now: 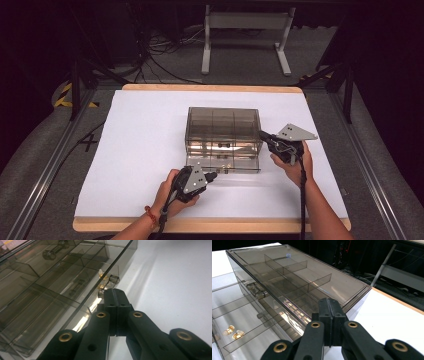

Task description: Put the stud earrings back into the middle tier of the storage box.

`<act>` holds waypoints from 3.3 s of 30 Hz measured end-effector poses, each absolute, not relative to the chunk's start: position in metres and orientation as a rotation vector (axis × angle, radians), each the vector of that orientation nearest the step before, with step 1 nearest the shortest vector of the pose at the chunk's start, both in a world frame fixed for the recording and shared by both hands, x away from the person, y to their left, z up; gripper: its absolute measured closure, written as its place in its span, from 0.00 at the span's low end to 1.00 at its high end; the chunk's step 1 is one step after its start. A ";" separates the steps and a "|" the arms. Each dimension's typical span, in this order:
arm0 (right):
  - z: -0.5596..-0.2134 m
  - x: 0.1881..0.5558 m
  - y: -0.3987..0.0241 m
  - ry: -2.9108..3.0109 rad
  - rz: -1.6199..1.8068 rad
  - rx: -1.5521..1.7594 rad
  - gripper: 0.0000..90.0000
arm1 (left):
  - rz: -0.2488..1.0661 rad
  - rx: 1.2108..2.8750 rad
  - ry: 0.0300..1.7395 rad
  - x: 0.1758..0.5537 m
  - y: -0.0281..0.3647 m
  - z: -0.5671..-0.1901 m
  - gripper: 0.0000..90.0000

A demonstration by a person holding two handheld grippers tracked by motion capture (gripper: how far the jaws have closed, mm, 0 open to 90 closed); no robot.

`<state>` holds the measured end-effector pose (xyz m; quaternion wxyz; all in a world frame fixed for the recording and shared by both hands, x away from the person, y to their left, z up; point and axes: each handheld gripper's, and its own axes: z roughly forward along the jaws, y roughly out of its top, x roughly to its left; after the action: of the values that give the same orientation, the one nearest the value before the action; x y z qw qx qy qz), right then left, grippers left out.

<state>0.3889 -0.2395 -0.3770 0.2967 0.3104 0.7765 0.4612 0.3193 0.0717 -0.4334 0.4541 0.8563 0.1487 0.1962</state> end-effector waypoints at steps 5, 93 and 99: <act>-0.378 0.388 -0.239 2.058 1.224 0.828 1.00 | 0.494 2.091 0.397 0.320 0.070 -0.435 1.00; -0.380 0.385 -0.237 2.030 1.214 0.811 1.00 | 0.565 2.156 0.450 0.355 0.059 -0.440 1.00; -0.380 0.385 -0.237 2.028 1.214 0.812 1.00 | 0.561 2.151 0.466 0.359 0.061 -0.441 1.00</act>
<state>0.3850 -0.2371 -0.3801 0.3159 0.3082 0.7700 0.4609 0.3591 0.0612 -0.4406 0.4214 0.8589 0.1861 0.2239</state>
